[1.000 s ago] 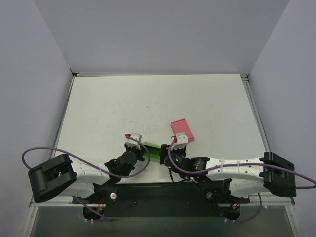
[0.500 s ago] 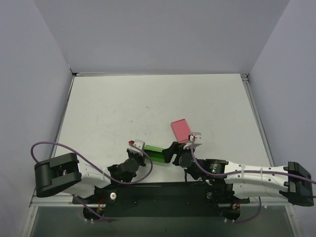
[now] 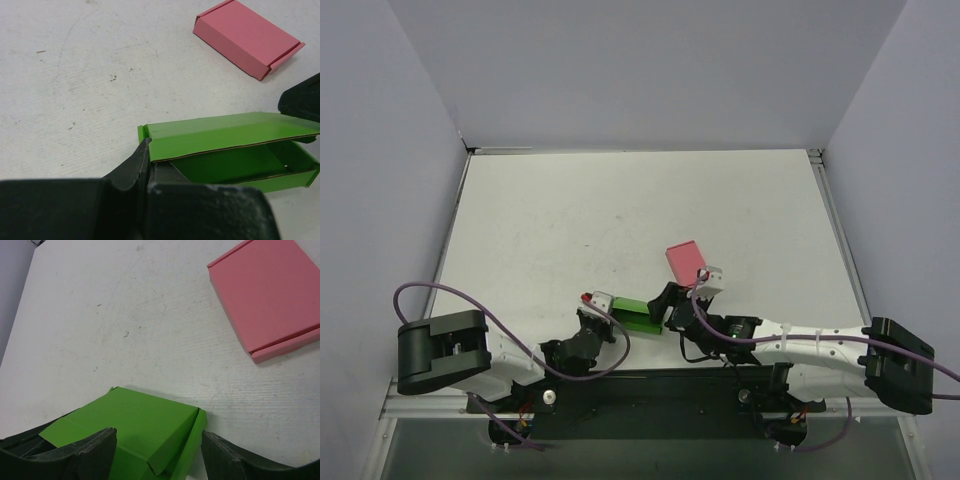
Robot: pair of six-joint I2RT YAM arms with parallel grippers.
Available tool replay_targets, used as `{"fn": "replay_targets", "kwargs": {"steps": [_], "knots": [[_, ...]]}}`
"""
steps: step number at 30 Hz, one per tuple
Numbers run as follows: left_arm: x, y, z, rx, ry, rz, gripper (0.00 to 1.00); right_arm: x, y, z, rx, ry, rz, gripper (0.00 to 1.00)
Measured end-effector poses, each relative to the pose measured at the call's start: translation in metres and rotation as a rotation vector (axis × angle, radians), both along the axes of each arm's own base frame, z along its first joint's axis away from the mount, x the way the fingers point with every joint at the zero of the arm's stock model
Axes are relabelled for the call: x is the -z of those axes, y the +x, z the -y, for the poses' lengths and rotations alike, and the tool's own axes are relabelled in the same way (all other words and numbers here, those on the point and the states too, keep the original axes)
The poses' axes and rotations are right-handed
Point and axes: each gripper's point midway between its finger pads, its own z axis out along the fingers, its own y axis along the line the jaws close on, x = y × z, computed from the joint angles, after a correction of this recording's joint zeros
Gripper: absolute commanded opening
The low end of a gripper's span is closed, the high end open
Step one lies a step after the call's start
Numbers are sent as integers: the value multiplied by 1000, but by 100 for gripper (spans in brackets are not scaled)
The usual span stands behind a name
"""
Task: Fold the paper box
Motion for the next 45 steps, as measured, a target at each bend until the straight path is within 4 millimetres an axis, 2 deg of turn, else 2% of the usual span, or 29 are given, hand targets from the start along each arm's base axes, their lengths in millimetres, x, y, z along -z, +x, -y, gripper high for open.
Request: {"fn": "replay_targets", "kwargs": {"steps": [2,3,4,6,7,11,14,21,28,30,33,36,38,41,45], "knots": [[0,-1,0,0,-2,0,0,9,0,0,5,-8,-21,67],[0,-1,0,1,-2,0,6,13,-1,-1,7,-10,-33,66],[0,-1,0,3,-2,-2,16,18,-2,-2,12,-6,-46,66],[1,-2,0,10,3,-8,26,25,-3,-4,26,16,-70,63],[3,-3,0,17,10,-14,37,29,-4,-5,32,24,-83,63],[18,-14,-2,78,81,-67,58,52,-7,-2,71,34,-137,57],[24,-23,-5,118,109,-108,69,59,-5,-3,96,48,-154,55],[18,-43,-3,205,70,-211,75,62,-3,-5,115,46,-163,44],[-9,-55,-9,230,-18,-300,82,64,-3,-3,125,24,-170,34],[-17,-49,-17,206,-59,-323,82,63,-2,-4,127,21,-168,30],[-26,-25,-32,130,-124,-361,82,61,0,-6,123,11,-163,25],[-24,0,-47,58,-166,-427,78,60,0,-8,118,2,-159,24],[-16,11,-51,43,-178,-484,75,60,1,-9,116,-1,-159,23],[-1,15,-44,75,-174,-584,74,60,1,-9,114,-4,-157,23],[11,6,-27,169,-184,-668,68,60,1,-9,109,-11,-155,23]]}}
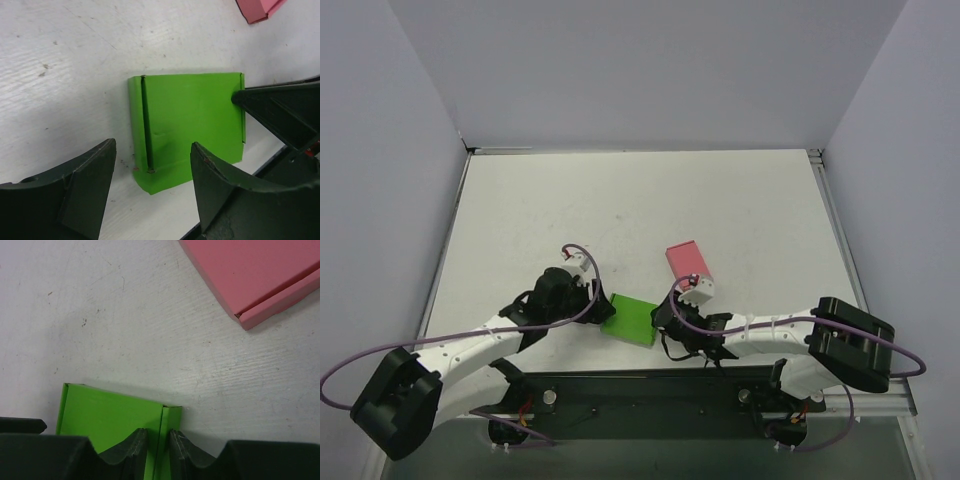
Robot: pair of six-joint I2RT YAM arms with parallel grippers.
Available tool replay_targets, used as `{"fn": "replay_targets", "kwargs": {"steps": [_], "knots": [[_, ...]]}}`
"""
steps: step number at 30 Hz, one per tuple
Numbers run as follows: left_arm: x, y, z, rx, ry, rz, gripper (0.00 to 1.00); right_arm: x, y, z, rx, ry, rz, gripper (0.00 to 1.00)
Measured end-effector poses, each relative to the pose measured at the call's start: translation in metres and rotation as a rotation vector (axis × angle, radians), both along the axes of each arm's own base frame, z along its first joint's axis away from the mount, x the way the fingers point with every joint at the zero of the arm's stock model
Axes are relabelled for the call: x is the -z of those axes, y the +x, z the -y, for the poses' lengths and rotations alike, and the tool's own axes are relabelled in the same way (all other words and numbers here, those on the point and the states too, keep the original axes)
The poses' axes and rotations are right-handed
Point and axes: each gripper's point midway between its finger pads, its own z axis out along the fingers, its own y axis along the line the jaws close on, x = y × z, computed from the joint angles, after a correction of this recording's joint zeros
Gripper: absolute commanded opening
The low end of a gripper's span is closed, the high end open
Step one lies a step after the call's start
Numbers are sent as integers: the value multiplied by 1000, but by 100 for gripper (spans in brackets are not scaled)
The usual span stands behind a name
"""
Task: Fold the paper box
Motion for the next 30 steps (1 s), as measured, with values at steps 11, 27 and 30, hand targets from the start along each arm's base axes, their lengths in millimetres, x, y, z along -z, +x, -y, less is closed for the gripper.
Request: {"fn": "replay_targets", "kwargs": {"steps": [11,27,30], "knots": [[19,-8,9,73,9,-59,57,-1,3,-3,-9,-18,5,25],[24,5,13,83,36,-33,49,-7,-6,2,-154,-164,70,74],[22,5,12,78,40,-29,63,-26,-17,-8,-289,-258,159,74]]}}
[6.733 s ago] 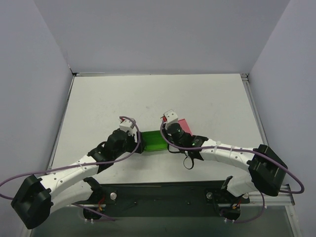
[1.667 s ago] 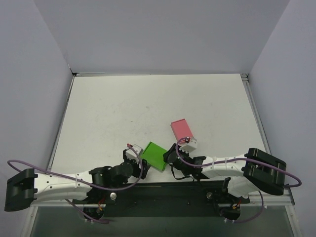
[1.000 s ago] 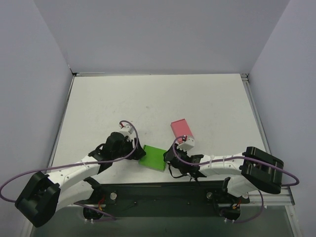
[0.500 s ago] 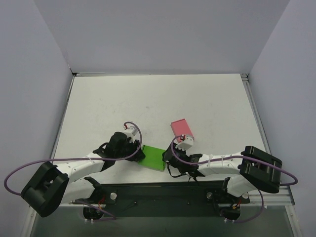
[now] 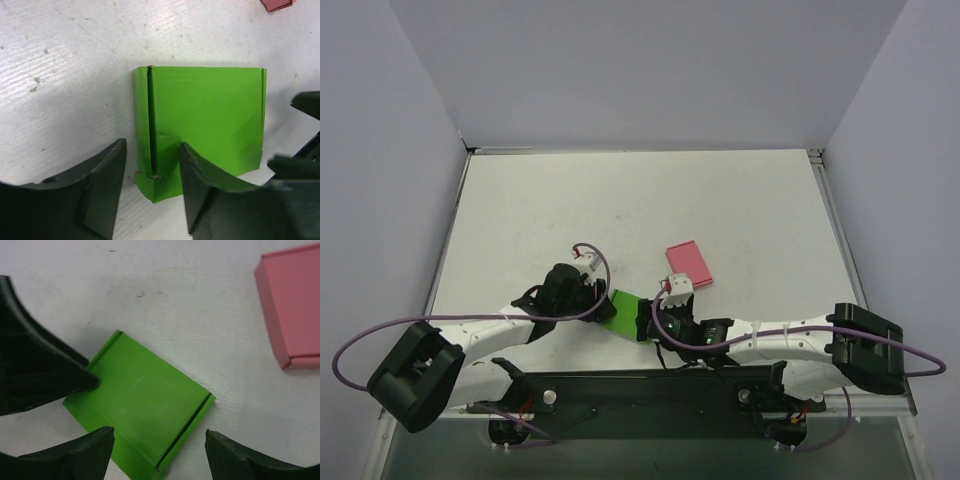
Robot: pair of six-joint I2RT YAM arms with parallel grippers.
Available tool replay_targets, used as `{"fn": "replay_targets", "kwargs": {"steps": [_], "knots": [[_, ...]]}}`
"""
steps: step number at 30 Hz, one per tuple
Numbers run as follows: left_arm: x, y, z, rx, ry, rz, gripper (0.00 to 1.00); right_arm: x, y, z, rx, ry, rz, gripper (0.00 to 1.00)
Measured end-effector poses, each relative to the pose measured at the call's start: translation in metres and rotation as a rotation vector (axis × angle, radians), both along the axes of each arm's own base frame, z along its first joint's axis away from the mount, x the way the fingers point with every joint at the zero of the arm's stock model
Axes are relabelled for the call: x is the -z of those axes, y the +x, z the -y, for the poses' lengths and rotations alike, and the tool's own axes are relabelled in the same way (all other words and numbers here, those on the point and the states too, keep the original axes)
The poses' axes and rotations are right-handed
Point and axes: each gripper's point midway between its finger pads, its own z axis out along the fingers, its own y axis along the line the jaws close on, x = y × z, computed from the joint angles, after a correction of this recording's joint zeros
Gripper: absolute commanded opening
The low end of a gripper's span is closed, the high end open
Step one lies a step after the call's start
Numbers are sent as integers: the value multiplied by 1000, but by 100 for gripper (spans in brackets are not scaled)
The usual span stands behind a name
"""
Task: Fold the paper box
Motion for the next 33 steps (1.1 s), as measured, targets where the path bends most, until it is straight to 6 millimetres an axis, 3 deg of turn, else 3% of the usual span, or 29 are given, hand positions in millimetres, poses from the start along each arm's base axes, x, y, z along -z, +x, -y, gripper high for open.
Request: {"fn": "replay_targets", "kwargs": {"steps": [4,8,13,18,26,31,33], "knots": [[-10,1,-2,-15,-2,11,78,-32,-9,-27,-202,-111,126,75],[-36,12,-7,-65,-13,63,81,-47,-8,-40,-354,-242,219,75],[-56,27,-22,-148,-16,100,81,-30,-6,-46,-490,-425,259,75],[-48,26,-31,-170,11,68,82,-11,-5,-49,-577,-548,266,75],[-44,26,-36,-184,17,46,82,-3,-12,-65,-662,-637,295,70],[-45,27,-38,-196,2,33,82,15,-14,-64,-680,-737,290,57],[-45,28,-39,-203,-5,24,82,20,-12,-63,-677,-774,290,46]]}}
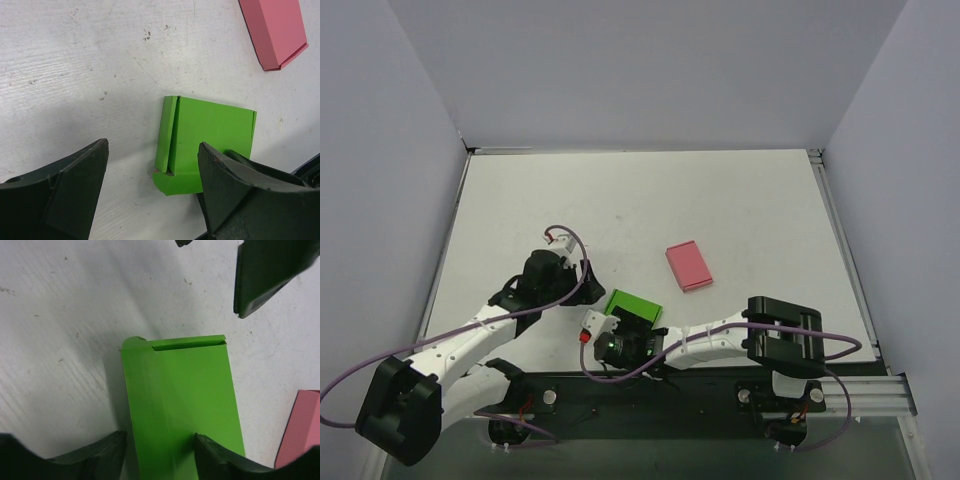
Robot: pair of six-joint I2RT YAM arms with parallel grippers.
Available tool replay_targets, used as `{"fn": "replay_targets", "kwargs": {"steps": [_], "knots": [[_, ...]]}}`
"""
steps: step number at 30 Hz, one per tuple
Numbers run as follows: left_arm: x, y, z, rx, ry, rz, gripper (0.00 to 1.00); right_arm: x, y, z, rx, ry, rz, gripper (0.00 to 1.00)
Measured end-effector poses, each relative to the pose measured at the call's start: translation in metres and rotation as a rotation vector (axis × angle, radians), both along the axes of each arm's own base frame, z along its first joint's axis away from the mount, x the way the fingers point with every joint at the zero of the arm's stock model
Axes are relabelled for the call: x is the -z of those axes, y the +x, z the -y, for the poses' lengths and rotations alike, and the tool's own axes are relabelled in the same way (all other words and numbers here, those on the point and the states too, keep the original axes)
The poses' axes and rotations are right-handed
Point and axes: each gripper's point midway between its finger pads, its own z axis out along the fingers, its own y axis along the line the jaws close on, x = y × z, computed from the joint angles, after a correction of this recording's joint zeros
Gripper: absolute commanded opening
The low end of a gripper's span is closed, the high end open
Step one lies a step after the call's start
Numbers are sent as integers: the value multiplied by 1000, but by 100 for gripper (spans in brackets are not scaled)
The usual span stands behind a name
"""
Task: Fold the paper box
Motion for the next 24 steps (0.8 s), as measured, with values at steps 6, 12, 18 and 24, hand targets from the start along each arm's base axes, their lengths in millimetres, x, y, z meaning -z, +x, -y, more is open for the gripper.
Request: {"fn": "replay_targets", "kwargs": {"steps": [6,12,18,24], "knots": [[-8,3,0,-5,-20,-5,82,2,7,-2,12,-45,43,16],[-27,1,1,7,-45,19,82,-5,12,-2,21,-53,79,0],[-43,-3,1,22,-62,32,82,-8,13,5,21,-25,64,0],[-40,-9,4,46,-67,-2,82,-13,7,13,4,16,39,0]]}}
